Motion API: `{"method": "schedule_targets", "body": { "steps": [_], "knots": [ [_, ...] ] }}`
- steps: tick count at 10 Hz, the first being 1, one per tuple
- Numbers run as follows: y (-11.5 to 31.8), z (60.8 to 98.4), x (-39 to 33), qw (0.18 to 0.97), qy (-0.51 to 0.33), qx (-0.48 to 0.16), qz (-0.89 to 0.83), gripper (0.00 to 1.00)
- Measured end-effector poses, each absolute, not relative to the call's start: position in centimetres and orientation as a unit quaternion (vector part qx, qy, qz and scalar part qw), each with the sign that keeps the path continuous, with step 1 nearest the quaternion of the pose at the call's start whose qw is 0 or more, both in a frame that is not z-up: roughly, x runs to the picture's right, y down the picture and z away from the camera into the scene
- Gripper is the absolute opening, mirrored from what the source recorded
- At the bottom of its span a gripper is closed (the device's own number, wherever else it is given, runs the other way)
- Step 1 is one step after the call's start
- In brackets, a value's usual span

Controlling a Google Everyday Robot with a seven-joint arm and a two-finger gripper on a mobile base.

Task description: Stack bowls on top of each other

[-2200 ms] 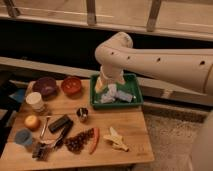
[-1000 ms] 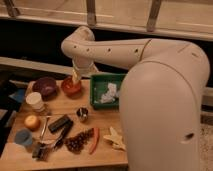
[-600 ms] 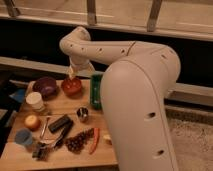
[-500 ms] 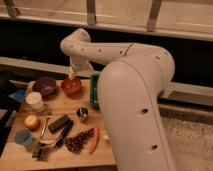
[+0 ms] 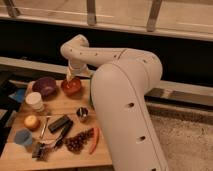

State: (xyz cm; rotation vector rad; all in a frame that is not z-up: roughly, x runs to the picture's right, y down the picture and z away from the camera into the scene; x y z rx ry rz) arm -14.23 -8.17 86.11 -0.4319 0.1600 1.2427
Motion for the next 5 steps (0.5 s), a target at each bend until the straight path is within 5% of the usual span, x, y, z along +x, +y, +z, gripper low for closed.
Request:
{"method": "schedule_targets", "body": {
  "steps": [5],
  "knots": [
    [-6.6, 89.5, -15.8, 0.765, 0.069, -0.231, 0.597, 0.80]
  ]
}}
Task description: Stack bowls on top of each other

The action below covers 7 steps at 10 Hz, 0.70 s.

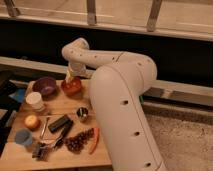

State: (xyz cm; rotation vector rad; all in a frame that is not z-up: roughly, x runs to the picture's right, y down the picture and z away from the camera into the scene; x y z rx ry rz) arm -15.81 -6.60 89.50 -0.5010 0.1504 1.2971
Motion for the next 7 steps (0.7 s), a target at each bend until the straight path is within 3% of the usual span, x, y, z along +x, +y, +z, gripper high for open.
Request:
{"method": "schedule_targets", "body": {
  "steps": [7],
  "knots": [
    [-3.1, 94.8, -17.0, 0.736, 0.094, -0.267, 0.615, 0.80]
  ]
}}
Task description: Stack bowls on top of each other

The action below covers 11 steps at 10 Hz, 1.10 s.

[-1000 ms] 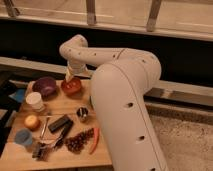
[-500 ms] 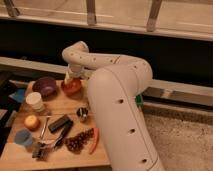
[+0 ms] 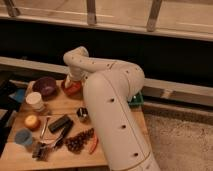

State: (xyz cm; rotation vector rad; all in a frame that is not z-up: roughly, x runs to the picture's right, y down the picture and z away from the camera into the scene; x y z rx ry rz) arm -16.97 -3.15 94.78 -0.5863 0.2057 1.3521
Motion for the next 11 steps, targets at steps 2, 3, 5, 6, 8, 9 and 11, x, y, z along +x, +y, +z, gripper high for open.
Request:
{"method": "schedule_targets", "body": {
  "steps": [2, 3, 5, 6, 8, 9, 11],
  "knots": [
    [-1.6, 96.6, -16.4, 0.712, 0.088, -0.289, 0.634, 0.70],
    [-1.4, 96.9, -16.2, 0.706, 0.083, -0.292, 0.639, 0.62],
    [-1.5, 96.9, -16.1, 0.696, 0.064, -0.297, 0.651, 0.41],
    [-1.6, 96.9, -16.3, 0.693, 0.057, -0.300, 0.653, 0.33],
    [-1.5, 96.3, -17.1, 0.689, 0.035, -0.315, 0.652, 0.08],
    [-1.8, 95.9, -17.2, 0.688, 0.025, -0.318, 0.652, 0.03],
    [-3.5, 94.0, -17.4, 0.688, 0.004, -0.314, 0.654, 0.00]
  ]
}}
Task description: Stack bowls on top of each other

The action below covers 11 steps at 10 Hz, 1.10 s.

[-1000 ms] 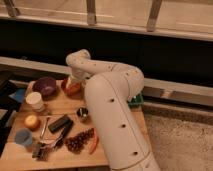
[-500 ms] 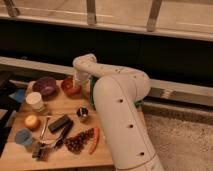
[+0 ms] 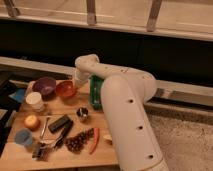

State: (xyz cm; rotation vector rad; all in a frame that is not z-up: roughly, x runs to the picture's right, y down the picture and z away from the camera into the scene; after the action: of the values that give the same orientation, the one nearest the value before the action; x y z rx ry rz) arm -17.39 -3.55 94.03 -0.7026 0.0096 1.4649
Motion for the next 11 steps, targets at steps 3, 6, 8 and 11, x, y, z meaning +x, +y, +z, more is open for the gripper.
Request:
{"method": "schedule_targets", "body": {
  "steps": [3, 6, 8, 11],
  "knots": [
    [-7.3, 89.6, -19.9, 0.713, -0.033, -0.305, 0.630, 0.00],
    [-10.6, 86.8, -22.8, 0.731, -0.072, -0.299, 0.609, 0.00],
    [-11.5, 86.5, -25.7, 0.741, -0.091, -0.304, 0.592, 0.00],
    [-11.6, 87.6, -29.6, 0.749, -0.108, -0.320, 0.570, 0.00]
  ]
}}
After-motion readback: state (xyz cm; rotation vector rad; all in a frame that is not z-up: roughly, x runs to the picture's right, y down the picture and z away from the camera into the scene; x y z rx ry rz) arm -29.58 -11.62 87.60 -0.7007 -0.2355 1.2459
